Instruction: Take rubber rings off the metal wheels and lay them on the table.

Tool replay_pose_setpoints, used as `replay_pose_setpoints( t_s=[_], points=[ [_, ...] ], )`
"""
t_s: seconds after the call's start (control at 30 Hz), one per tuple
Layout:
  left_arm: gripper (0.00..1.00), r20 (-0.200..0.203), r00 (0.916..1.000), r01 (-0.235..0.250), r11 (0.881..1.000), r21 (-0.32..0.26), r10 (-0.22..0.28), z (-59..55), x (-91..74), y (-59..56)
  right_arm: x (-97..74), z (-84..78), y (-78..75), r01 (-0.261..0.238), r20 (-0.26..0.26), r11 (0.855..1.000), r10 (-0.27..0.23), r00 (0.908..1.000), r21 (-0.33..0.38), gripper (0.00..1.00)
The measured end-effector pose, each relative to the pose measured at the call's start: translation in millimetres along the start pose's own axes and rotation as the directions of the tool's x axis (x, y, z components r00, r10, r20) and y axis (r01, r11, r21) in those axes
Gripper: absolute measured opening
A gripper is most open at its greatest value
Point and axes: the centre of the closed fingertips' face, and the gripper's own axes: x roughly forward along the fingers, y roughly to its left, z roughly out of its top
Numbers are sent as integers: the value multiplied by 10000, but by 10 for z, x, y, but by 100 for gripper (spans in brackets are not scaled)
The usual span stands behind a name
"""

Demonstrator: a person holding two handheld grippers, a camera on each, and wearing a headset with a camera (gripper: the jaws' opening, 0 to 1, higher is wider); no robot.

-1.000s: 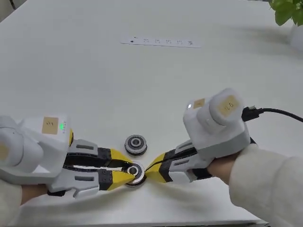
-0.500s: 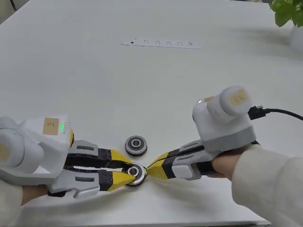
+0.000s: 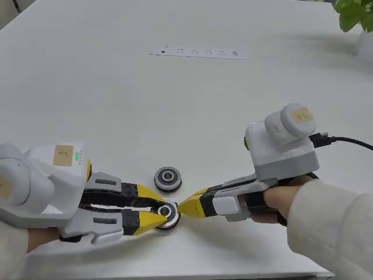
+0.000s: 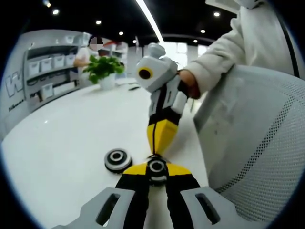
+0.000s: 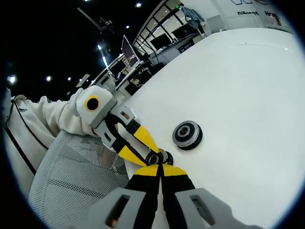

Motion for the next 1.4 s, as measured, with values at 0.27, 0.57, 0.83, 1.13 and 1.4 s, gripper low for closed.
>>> replay_pose_setpoints(
  t_s=[0.27,0.57,0.83,1.13,1.4],
  points=[
    [13,-59,10000,23,10000,60,-23,-3,-3,-5,3,12,56,-193,43,9997,193,9998,168,0],
    [13,-67,10000,22,10000,66,-21,0,0,-7,1,39,96,-335,99,9994,334,9994,126,0],
    [13,-63,10000,13,10000,55,-12,-1,3,-4,-2,52,102,-383,118,9992,382,9992,69,0],
    [13,-75,10000,28,10000,72,-27,-3,3,-6,3,78,143,-531,174,9986,531,9984,-21,0],
    [13,-67,10000,-3,10000,30,3,-2,4,-4,-14,85,107,-391,231,9992,390,9990,50,0]
  ],
)
